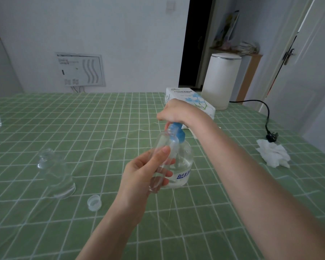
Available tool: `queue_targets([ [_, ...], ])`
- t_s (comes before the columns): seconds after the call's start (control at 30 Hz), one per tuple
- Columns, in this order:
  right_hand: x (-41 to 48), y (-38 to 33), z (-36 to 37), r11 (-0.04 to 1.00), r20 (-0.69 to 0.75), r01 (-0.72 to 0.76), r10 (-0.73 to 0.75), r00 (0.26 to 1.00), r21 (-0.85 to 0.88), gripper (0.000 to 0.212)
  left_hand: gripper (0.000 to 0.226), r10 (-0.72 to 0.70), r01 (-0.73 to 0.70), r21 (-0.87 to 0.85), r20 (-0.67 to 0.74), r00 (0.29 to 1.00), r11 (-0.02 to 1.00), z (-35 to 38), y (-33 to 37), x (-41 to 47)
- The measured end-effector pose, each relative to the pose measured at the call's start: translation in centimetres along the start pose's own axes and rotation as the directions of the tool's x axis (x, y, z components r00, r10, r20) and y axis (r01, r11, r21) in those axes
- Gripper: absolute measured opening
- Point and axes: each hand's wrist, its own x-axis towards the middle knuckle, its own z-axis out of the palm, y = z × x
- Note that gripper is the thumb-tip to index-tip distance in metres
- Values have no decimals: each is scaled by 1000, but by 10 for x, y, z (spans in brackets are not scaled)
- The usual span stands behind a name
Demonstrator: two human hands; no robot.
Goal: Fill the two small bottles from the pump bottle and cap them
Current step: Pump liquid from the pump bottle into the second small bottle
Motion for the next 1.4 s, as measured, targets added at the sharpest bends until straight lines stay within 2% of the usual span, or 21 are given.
queue_targets([
  [0.13, -1, -2, 2, 1000, 31, -17, 16, 999, 11, 27, 30, -2, 2, -5, -7, 1000, 1000, 0, 0, 0],
  [0.37, 1, 3, 10, 999, 61, -39, 38, 997, 11, 33, 34, -30, 30, 27, 3, 1000, 999, -3, -2, -1],
  [0.53, 1, 3, 12, 1000, 23, -7, 7, 1000, 16, 36, 33, -26, 26, 31, 11, 1000, 999, -4, -2, -1],
  [0.63, 2, 5, 12, 1000, 4, 4, -4, 1000, 7, 33, 30, -27, 26, 45, 11, 1000, 999, -4, -2, -1],
  [0.77, 4, 2, 6, 1000, -51, 4, -4, 999, -5, 14, 29, -13, 13, 20, -4, 1000, 1000, -1, 1, 0],
  [0.97, 4, 2, 6, 1000, -28, -8, 8, 1000, 1, 23, 30, -15, 15, 5, -7, 1000, 1000, -1, 0, 0],
  [1.07, 4, 1, 7, 1000, -4, -18, 18, 1000, -23, 15, 29, -21, 21, 6, -9, 1000, 1000, -2, -1, 0],
  [1.2, 4, 4, 12, 999, 32, -39, 38, 999, 26, 30, 35, -32, 32, 11, -10, 999, 999, -2, -2, -1],
  [1.4, 2, 5, 12, 998, 0, -20, 20, 1000, 55, 31, 37, -33, 33, 1, -13, 999, 999, -2, -2, 0],
])
